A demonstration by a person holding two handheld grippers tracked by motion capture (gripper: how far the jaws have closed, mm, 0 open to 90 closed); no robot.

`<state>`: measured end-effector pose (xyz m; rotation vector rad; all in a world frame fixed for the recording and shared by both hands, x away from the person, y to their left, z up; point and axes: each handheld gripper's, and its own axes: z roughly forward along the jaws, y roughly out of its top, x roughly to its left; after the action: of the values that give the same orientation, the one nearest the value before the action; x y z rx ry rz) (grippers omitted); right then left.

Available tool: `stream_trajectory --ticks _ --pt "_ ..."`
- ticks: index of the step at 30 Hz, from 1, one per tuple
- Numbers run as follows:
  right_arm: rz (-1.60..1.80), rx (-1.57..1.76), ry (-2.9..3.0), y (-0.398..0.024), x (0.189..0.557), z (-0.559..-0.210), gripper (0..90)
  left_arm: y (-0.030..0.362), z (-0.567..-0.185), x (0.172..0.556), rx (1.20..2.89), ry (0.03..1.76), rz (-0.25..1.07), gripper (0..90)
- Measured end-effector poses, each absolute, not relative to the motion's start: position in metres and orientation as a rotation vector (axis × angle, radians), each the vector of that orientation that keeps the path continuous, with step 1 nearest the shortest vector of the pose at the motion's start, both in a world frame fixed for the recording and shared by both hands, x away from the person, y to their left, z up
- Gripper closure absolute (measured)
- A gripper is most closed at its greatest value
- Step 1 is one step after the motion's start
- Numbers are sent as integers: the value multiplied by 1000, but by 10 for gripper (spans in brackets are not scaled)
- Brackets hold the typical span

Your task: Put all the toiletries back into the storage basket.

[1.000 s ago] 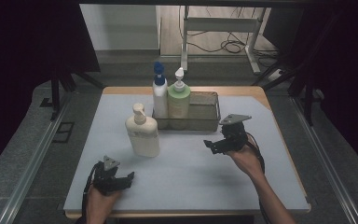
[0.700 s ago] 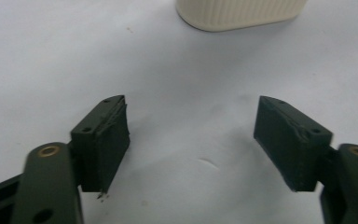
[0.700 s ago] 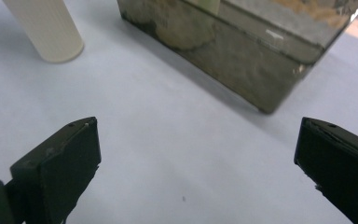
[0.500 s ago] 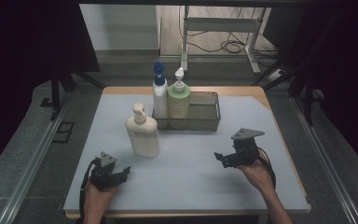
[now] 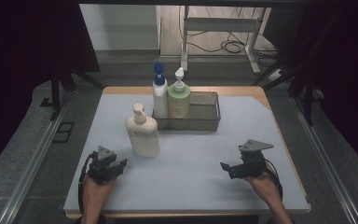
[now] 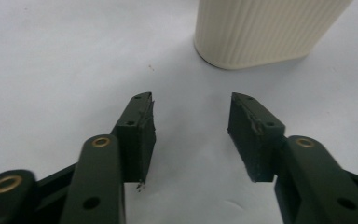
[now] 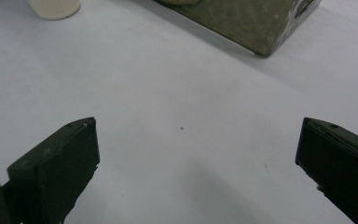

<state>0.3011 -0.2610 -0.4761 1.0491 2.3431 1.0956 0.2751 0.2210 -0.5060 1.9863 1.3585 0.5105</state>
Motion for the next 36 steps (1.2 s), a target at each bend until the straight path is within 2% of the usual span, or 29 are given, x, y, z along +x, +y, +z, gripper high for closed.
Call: stream_trajectory --ticks 10,17,28,36 --pt "1046 1071 2374 -266 288 -498 13 220 -502 294 1982 1344 500 722" --pt "1021 1103 2382 -274 283 -509 25 218 -504 311 1992 1337 488 890" --pt "997 1153 2391 -282 283 -520 32 216 -509 338 1960 1343 493 893" --pt "968 1146 2387 -280 283 -521 29 208 -513 348 1947 1344 445 893"
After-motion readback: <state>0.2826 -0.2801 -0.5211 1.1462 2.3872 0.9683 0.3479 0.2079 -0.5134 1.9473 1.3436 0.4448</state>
